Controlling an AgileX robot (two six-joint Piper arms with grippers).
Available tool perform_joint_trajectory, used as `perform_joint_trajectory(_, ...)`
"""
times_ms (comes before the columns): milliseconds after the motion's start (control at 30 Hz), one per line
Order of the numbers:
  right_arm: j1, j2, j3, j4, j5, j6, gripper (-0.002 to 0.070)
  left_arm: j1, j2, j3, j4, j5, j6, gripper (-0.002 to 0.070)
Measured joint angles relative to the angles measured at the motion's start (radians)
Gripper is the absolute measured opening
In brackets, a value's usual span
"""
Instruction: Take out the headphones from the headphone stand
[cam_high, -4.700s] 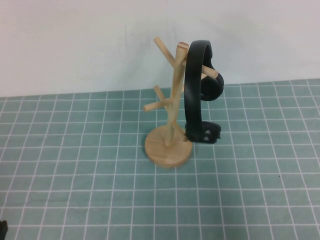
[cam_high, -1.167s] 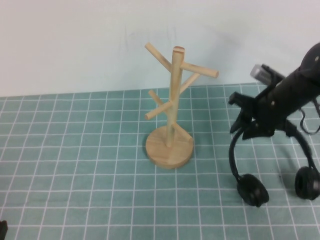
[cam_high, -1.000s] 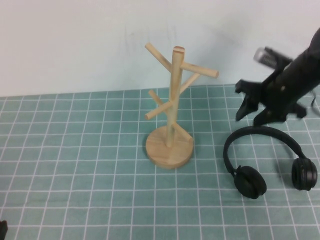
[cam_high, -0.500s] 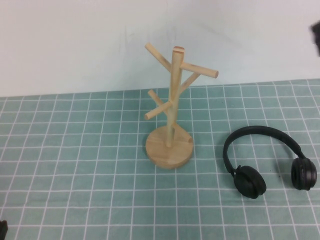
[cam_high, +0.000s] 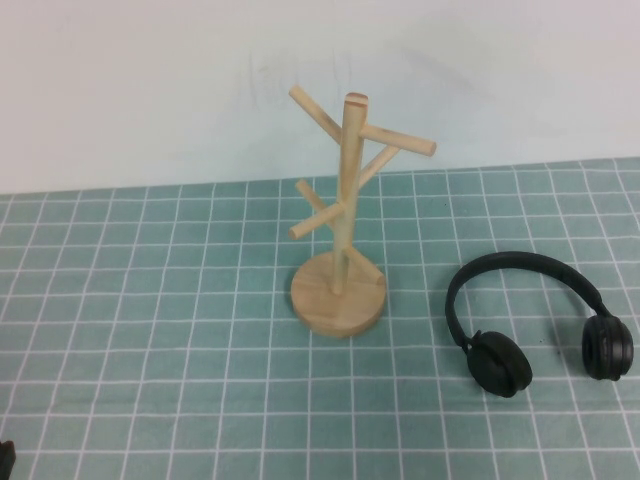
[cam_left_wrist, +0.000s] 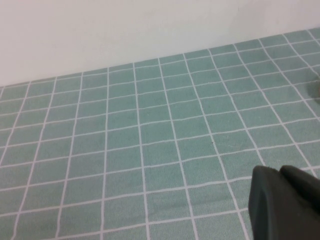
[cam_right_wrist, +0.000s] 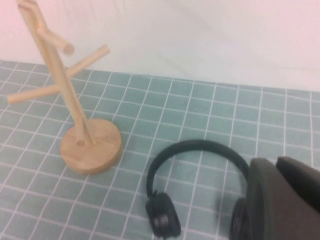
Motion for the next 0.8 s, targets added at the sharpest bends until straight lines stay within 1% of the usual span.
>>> perform_joint_trajectory(200, 0.000, -0.087, 0.097, -0.006, 0.021, -0.002, -0.0008, 0.000, 0.000, 0.000, 0.000, 0.000, 0.000, -0.0005)
perform_joint_trajectory(500, 0.000, -0.090, 0.162, -0.008, 0.026, -0.005, -0.0008, 0.000, 0.000, 0.000, 0.000, 0.000, 0.000, -0.0005)
perform_joint_trajectory(600, -0.005, -0.090, 0.186, -0.067, 0.015, -0.012, -0.0008, 0.000, 0.000, 0.000, 0.000, 0.000, 0.000, -0.0005)
perform_joint_trajectory(700, -0.044, -0.129, 0.234, -0.142, -0.028, -0.012, -0.0008, 0.000, 0.000, 0.000, 0.000, 0.000, 0.000, -0.0005)
perform_joint_trajectory(800, -0.120, -0.219, 0.299, -0.138, -0.104, 0.012, -0.0008, 0.000, 0.000, 0.000, 0.000, 0.000, 0.000, -0.0005)
